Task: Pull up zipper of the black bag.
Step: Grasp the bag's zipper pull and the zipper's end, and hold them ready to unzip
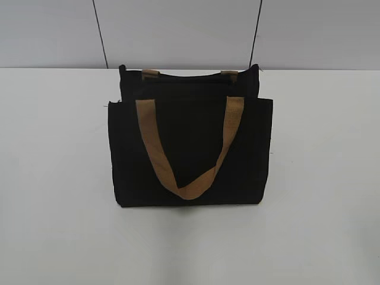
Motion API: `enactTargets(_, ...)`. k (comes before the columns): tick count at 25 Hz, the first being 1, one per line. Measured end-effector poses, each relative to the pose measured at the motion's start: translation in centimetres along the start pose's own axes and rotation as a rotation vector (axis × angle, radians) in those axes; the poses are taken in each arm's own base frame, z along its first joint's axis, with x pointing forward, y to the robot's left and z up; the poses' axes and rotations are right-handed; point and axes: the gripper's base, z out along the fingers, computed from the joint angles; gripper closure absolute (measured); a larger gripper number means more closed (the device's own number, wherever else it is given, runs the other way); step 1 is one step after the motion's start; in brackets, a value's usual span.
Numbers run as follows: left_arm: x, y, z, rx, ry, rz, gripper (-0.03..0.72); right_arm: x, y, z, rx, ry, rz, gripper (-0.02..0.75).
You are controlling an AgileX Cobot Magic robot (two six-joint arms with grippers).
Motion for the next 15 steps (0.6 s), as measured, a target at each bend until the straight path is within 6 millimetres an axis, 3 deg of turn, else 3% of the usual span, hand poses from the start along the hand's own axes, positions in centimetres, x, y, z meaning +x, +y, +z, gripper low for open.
enactTargets(5, -2.4, -0.3, 1.3, 0.021, -0.239, 0.000, 0.200, 0.0, 0.0, 0.0, 0.000, 0.000, 0.000, 0.146)
enactTargets(9, -2.8, -0.6, 5.0, 0.049, -0.319, -0.024, 0.202, 0.0, 0.0, 0.0, 0.000, 0.000, 0.000, 0.146)
enactTargets(15, -1.3, -0.9, 11.3, 0.058, -0.349, -0.022, 0.276, 0.0, 0.0, 0.0, 0.000, 0.000, 0.000, 0.146)
